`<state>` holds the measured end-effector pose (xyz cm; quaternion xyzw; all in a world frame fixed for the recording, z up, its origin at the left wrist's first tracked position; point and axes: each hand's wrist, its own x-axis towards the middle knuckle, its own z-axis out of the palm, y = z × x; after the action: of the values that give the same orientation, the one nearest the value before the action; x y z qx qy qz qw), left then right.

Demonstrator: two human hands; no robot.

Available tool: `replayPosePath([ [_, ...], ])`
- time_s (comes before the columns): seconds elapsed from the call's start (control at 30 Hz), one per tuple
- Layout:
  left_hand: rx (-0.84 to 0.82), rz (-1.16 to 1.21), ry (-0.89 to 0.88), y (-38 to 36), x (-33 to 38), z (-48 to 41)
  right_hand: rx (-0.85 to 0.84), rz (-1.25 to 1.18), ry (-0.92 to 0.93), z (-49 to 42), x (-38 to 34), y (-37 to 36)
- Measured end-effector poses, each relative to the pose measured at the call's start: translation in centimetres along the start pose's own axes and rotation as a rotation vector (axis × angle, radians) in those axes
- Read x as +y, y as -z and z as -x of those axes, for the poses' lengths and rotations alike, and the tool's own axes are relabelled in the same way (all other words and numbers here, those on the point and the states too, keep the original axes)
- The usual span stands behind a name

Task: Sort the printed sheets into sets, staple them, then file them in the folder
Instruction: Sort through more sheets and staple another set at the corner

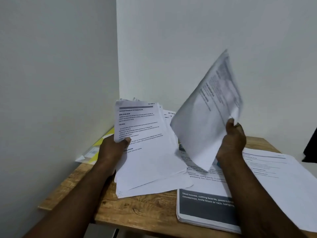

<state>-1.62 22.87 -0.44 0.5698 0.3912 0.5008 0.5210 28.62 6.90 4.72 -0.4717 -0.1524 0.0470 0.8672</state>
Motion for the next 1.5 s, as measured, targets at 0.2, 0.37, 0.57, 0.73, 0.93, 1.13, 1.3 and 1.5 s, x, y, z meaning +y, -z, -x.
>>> replayPosePath([
  [0.2, -0.178, 0.1, 0.027, -1.3, 1.9, 1.8, -0.284, 0.576, 0.144, 4.5, 3.2, -2.6],
  [0.37, -0.219, 0.031, 0.062, -0.2, 2.7, 2.3, -0.288, 0.696, 0.222, 6.5, 4.3, -3.3],
  [0.57, -0.203, -0.009, 0.076, -0.8, 3.1, 2.3, -0.341, 0.627, 0.127, 5.3, 5.0, -2.8],
  [0.73, -0.168, -0.004, 0.12, -0.7, 2.4, 1.6, -0.485, 0.386, -0.128, 5.4, 4.5, -2.5],
  [0.93, -0.28, 0.424, 0.244, -0.6, 2.4, 1.4, -0.472, 0.682, 0.113, 7.0, 4.3, -2.9],
  [1.13, -0.314, 0.314, 0.104, -1.1, 1.4, 1.0, -0.413, 0.671, 0.139, 7.2, 4.1, -3.0],
  [1.3, -0.306, 0.371, 0.159, -1.0, 1.8, 1.1, -0.355, 0.664, 0.15, 7.2, 3.8, -2.9],
  [1.5, -0.296, 0.327, 0.151, -0.8, 1.9, 1.7, -0.389, 0.562, 0.145, 7.2, 3.3, -2.9],
])
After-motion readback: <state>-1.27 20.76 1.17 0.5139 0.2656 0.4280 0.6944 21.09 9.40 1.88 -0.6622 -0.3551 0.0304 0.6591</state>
